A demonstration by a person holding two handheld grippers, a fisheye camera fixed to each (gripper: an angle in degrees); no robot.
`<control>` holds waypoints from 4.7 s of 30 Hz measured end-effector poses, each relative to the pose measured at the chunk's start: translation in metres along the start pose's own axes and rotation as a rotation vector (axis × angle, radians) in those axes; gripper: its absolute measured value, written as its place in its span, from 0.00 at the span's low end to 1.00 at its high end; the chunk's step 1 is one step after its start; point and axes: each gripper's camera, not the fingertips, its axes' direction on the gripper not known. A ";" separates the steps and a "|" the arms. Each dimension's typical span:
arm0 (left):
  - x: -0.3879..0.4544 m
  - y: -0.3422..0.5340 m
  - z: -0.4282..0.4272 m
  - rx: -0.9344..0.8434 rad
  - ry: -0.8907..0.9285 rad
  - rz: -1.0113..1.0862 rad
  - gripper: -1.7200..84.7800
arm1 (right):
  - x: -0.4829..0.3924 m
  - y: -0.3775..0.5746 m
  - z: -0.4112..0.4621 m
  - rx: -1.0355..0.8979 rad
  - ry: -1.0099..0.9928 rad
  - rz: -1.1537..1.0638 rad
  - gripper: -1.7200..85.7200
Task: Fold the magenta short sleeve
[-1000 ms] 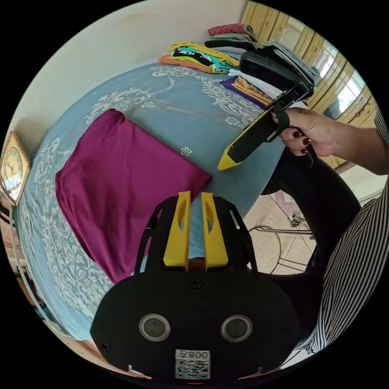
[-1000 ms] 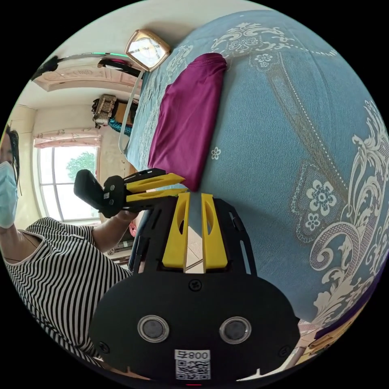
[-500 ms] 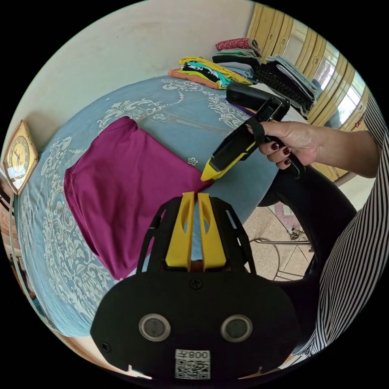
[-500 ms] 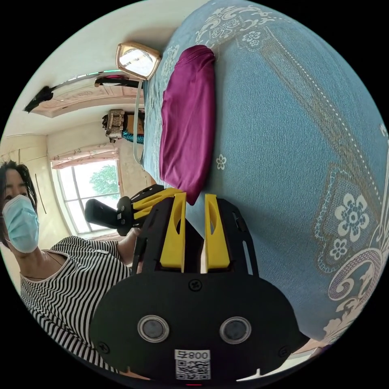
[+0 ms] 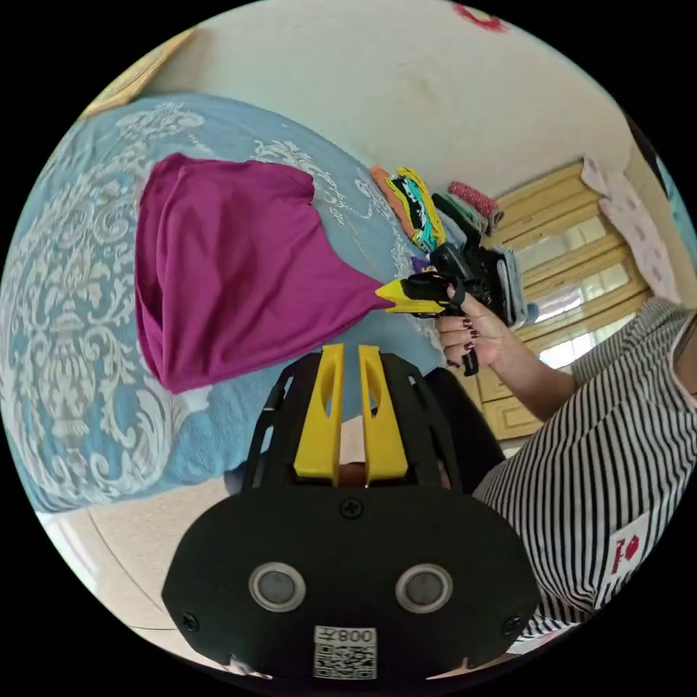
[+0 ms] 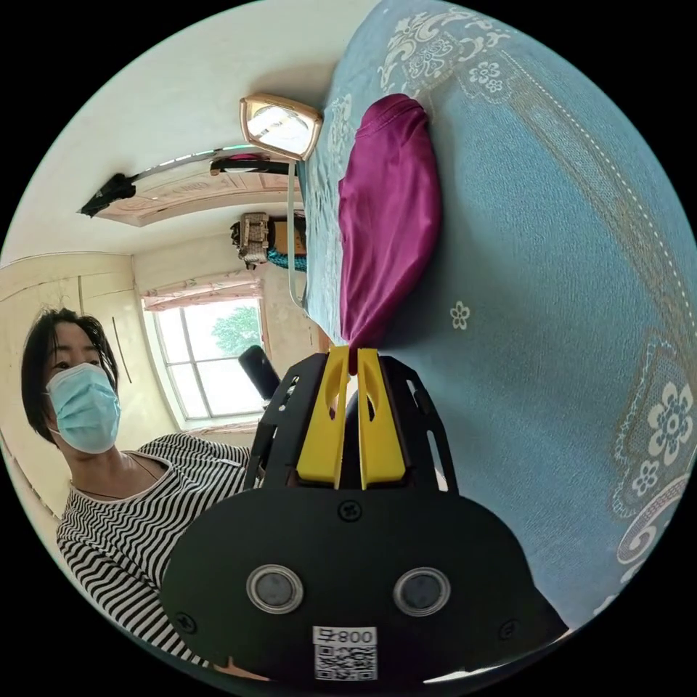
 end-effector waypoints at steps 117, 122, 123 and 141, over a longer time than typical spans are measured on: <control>0.229 -0.110 1.013 -0.583 0.162 0.147 0.04 | -0.343 0.849 -0.587 0.559 0.557 0.218 0.04; 0.213 -0.107 1.031 -0.576 0.168 0.118 0.03 | -0.344 0.844 -0.584 0.562 0.558 0.248 0.03; 0.210 -0.106 1.032 -0.579 0.166 0.117 0.03 | -0.345 0.845 -0.584 0.572 0.550 0.248 0.03; 0.230 -0.108 1.077 -0.521 -0.071 0.427 0.02 | -0.408 0.755 -0.482 0.476 1.235 0.220 0.02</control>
